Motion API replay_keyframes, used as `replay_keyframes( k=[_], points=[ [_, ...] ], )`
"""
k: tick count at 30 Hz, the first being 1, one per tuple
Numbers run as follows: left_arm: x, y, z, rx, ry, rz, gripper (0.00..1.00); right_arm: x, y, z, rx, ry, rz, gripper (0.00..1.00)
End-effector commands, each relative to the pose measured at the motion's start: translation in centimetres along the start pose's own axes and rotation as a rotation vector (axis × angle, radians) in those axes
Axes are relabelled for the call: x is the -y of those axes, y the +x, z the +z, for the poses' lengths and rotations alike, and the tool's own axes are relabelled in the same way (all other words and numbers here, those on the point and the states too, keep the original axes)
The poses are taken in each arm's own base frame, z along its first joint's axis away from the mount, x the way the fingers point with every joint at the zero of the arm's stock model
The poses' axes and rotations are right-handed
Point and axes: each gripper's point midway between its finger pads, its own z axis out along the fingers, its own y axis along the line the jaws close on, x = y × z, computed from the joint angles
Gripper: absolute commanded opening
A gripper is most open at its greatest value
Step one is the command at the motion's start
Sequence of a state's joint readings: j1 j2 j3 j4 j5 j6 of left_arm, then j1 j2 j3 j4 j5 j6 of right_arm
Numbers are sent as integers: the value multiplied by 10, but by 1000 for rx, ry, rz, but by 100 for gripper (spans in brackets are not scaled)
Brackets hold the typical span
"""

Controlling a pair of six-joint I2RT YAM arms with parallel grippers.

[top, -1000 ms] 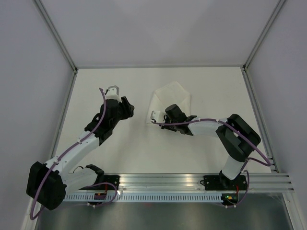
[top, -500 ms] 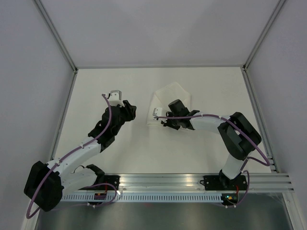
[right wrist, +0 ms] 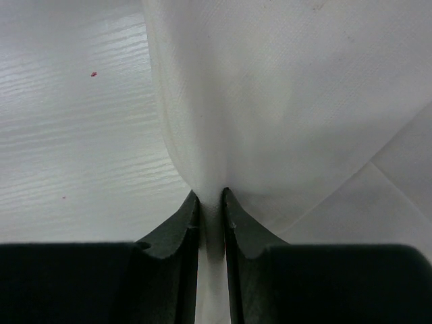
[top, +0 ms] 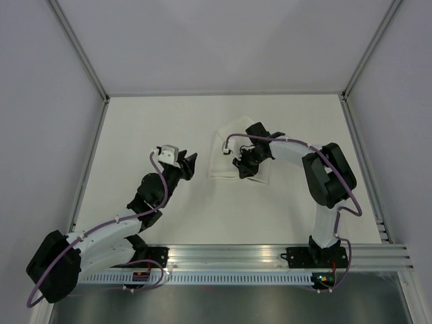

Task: Fold the napkin, place the utensils inside, and roll it up
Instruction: Roll the napkin at the center of the board.

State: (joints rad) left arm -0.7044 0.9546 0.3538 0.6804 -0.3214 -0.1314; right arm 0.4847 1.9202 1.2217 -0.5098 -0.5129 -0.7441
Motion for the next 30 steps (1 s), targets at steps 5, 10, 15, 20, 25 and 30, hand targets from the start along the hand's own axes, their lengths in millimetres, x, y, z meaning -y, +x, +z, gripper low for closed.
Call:
replay_keyframes(
  k=[5, 10, 15, 20, 25, 30],
  points=[
    [37, -32, -8, 215, 247, 302, 55, -57, 62, -4, -176, -355, 188, 5],
    [70, -9, 2, 132, 382, 411, 54, -58, 64, -10, -196, -429, 207, 5],
    [105, 31, 8, 6, 500, 539, 54, -53, 70, -9, -216, -451, 242, 5],
    [134, 61, 8, -65, 613, 603, 56, -50, 71, -9, -220, -454, 267, 5],
    [157, 96, 13, -165, 724, 656, 60, -47, 74, -5, -233, -449, 277, 4],
    [179, 121, 14, -227, 830, 691, 60, -46, 78, -3, -235, -453, 288, 4]
  ],
)
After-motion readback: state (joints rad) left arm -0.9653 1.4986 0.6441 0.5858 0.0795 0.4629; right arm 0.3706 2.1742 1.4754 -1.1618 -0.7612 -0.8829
